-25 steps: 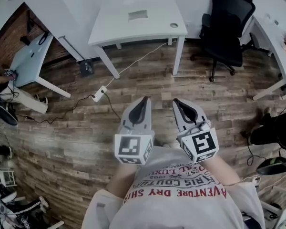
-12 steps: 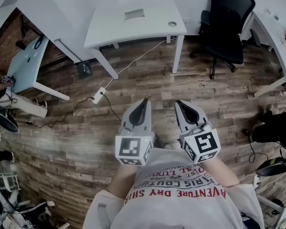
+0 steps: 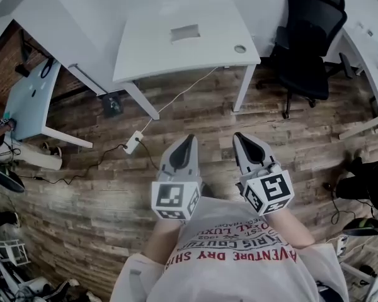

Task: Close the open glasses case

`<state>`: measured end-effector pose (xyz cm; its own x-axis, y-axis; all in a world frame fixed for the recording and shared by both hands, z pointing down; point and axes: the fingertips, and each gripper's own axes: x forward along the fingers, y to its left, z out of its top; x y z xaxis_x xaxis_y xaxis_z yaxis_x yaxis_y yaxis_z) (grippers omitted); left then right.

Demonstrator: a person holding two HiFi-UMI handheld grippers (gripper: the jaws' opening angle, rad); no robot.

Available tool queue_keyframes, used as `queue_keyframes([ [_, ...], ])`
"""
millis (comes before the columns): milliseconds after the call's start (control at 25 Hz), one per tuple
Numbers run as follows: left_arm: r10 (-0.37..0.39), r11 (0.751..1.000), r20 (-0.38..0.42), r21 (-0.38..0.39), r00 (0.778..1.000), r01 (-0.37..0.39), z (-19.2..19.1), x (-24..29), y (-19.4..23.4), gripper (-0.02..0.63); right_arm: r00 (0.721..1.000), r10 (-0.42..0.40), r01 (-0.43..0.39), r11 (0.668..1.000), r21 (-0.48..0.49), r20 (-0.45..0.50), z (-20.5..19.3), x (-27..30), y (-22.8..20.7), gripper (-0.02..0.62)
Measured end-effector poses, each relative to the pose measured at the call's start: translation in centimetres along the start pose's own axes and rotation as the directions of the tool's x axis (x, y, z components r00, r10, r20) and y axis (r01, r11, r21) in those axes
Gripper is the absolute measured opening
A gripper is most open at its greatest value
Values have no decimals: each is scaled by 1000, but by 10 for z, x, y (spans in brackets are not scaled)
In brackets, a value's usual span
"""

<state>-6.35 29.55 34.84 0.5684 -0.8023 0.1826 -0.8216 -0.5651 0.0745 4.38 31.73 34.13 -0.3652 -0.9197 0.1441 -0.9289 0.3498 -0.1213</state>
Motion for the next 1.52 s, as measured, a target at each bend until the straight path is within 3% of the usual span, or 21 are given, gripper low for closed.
queue_keyframes([
  [440, -61, 998, -30, -22, 998, 60, 34, 104, 153, 5, 997, -71, 71, 997, 4, -21, 33, 173, -8, 12],
  [680, -56, 997, -55, -58, 997, 53, 34, 134, 213, 5, 994, -98, 99, 995, 23, -44, 37, 233, -9, 12],
  [1080, -40, 995, -126, -96, 991, 28, 16, 202, 250, 5, 991, -84, 90, 995, 52, -104, 25, 304, -53, 12],
  [1520, 45, 993, -198, -94, 979, -65, 18, 342, 290, 5, 989, 5, 4, 998, 57, -150, 41, 428, -156, 12],
])
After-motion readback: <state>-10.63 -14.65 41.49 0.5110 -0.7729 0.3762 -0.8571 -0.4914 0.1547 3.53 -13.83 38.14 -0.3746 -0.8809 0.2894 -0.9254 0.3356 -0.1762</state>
